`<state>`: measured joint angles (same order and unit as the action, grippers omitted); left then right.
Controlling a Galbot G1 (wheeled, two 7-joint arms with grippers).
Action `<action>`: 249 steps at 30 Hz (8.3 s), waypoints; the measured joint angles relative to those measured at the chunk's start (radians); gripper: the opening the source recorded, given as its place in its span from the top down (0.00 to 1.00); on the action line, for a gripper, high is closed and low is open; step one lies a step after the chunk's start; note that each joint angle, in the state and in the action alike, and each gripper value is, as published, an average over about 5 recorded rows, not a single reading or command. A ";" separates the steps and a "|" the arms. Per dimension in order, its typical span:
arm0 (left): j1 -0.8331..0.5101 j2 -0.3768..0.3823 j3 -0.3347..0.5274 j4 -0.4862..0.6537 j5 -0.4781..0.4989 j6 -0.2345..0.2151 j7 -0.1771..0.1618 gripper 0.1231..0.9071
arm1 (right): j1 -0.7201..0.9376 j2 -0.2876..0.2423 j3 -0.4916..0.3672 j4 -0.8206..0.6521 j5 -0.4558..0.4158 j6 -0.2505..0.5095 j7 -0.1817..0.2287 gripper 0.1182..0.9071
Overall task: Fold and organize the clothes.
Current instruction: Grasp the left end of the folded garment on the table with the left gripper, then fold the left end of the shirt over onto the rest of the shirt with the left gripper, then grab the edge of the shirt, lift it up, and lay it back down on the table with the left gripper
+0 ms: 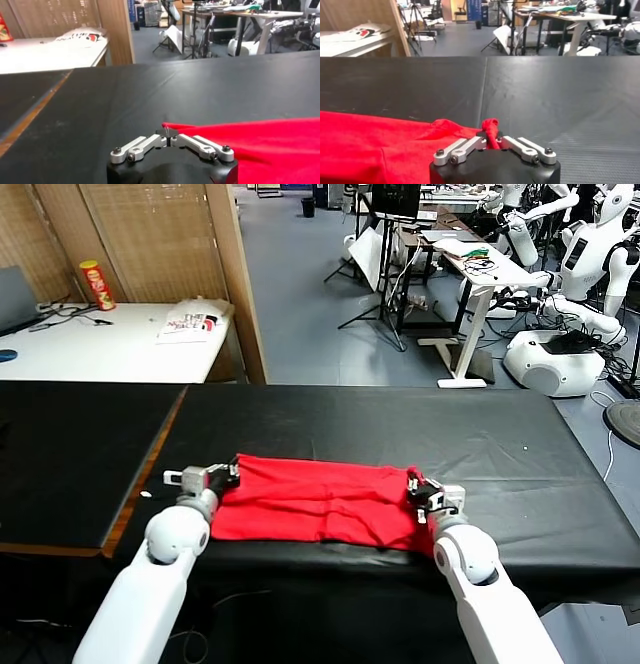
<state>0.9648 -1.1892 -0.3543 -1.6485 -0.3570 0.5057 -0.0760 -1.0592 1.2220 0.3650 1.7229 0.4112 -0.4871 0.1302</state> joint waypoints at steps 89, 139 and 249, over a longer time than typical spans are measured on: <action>0.261 0.031 0.000 -0.423 -0.207 0.084 -0.129 0.95 | -0.256 0.004 0.135 0.363 -0.064 -0.006 -0.020 0.14; 0.156 -0.386 0.106 -0.250 -0.281 0.019 -0.170 0.30 | -0.205 0.024 0.053 0.295 -0.076 -0.012 -0.067 0.14; 0.346 0.040 -0.128 -0.447 0.144 -0.075 -0.053 0.96 | -0.217 0.107 -0.015 0.292 -0.401 0.116 -0.052 0.14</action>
<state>1.3111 -1.1497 -0.4825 -2.0956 -0.2127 0.4306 -0.1292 -1.2766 1.3294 0.3497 2.0145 0.0098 -0.3706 0.0786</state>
